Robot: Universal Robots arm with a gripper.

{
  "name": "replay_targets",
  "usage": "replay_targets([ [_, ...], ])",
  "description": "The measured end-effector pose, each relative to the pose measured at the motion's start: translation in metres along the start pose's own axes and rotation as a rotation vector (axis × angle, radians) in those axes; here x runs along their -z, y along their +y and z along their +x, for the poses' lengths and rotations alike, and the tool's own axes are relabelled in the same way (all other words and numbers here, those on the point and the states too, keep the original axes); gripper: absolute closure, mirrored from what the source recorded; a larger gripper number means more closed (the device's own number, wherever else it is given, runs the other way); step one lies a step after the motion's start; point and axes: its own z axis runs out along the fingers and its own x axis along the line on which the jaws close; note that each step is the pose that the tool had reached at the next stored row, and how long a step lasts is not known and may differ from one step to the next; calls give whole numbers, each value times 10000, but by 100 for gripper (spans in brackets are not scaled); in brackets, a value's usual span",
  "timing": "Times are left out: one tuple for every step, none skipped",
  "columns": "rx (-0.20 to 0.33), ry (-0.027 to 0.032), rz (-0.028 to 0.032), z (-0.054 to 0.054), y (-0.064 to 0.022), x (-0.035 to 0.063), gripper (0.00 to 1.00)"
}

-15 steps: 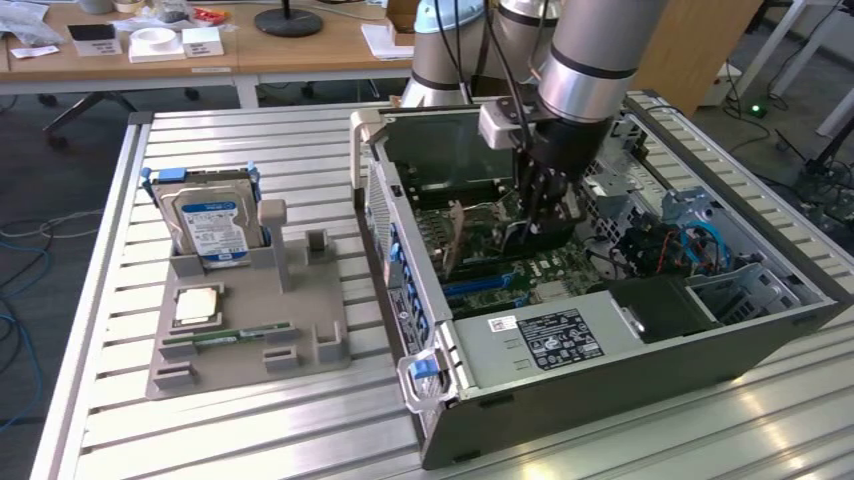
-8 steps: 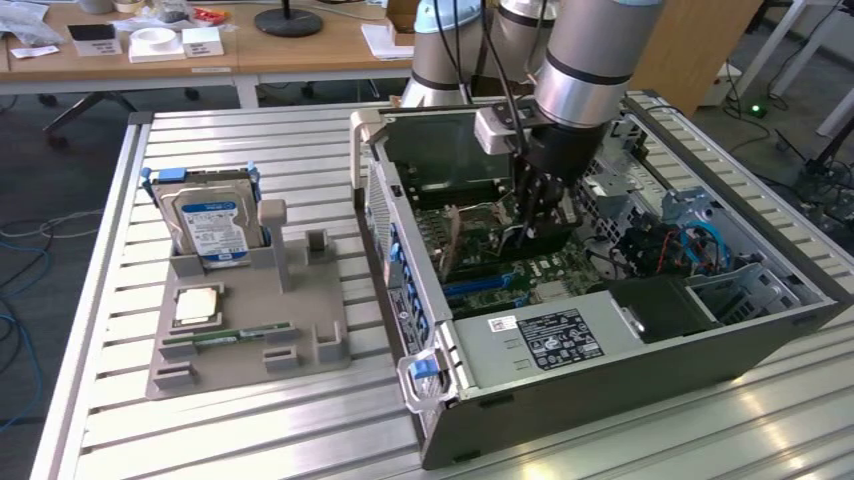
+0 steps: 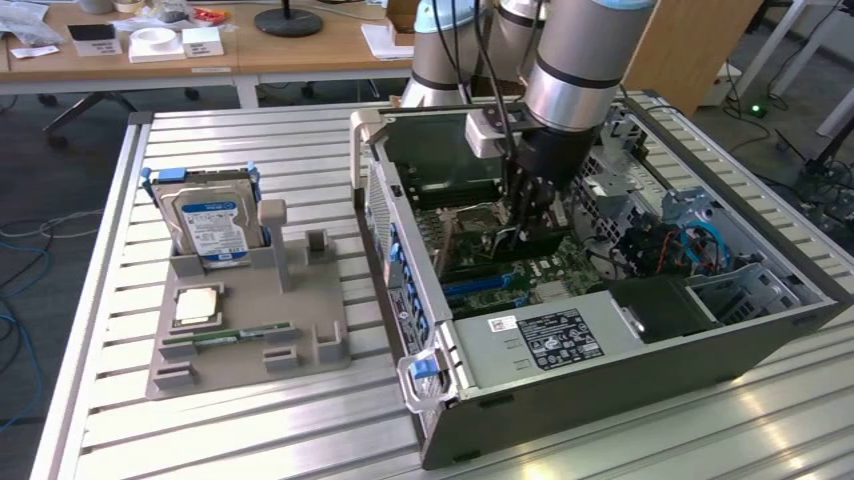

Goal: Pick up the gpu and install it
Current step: 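Insert the gpu into the slot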

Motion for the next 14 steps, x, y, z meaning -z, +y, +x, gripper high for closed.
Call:
replay_targets([
  [1, 3, -1, 2, 8, -12, 74],
  [2, 3, -1, 3, 16, -25, 74],
  [2, 3, -1, 4, 24, -39, 74],
  [3, 3, -1, 5, 31, -50, 74],
  [5, 2, -1, 6, 38, -59, 74],
  [6, 3, -1, 6, 44, -65, 74],
  [8, 3, -1, 7, 49, -70, 74],
  [9, 5, -2, 7, 52, -70, 74],
  [10, 4, -2, 7, 53, -70, 74],
  [12, 4, -1, 8, 53, -71, 74],
  [12, 2, -1, 16, 54, -72, 74],
  [12, 3, -1, 27, 55, -72, 74],
  [13, 3, -2, 37, 56, -73, 74],
  [12, 3, -1, 41, 57, -75, 74],
])
